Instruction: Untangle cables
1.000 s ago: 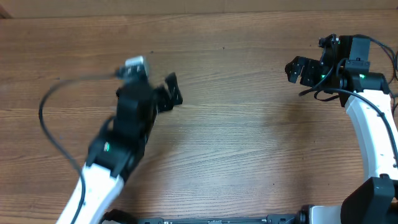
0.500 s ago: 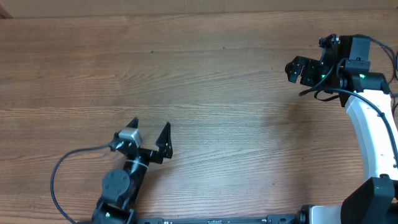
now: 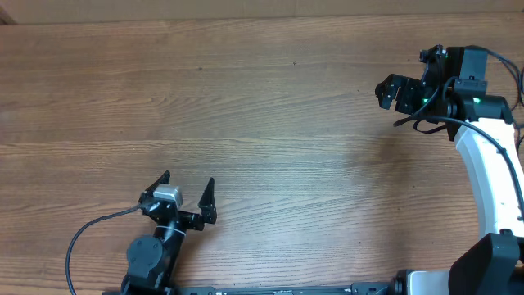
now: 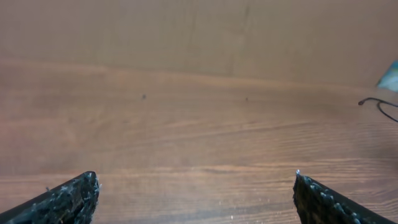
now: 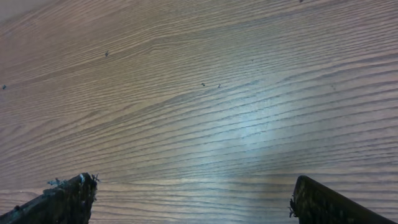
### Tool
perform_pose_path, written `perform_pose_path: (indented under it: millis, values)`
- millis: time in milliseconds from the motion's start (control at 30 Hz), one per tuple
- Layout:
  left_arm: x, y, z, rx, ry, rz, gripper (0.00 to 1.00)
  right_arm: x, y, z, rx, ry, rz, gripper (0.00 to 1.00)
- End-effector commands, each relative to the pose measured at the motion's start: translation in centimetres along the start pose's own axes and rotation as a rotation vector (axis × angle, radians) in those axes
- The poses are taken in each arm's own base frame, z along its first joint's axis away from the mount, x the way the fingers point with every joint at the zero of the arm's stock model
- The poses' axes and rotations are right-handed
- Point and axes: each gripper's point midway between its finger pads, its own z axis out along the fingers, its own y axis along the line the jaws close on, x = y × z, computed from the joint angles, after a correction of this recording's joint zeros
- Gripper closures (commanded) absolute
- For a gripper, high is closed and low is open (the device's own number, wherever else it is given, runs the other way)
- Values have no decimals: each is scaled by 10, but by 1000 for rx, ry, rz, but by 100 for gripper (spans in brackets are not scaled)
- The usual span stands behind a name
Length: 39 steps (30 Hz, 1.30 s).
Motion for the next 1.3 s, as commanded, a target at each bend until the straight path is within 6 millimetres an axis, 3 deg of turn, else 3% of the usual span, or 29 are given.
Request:
perform_pose_path:
  millis: [0,133,1267]
  values:
    - [-6,-2,-2,13,-33,118,0,-3,3,-3,-5,-14,-3,0]
    - [-6,-1,-2,3,-31,197,0,-2,3,-3,-5,-14,-3,0]
    - [-6,-1,-2,6,-32,194,0,-2,3,-3,-5,-13,-3,0]
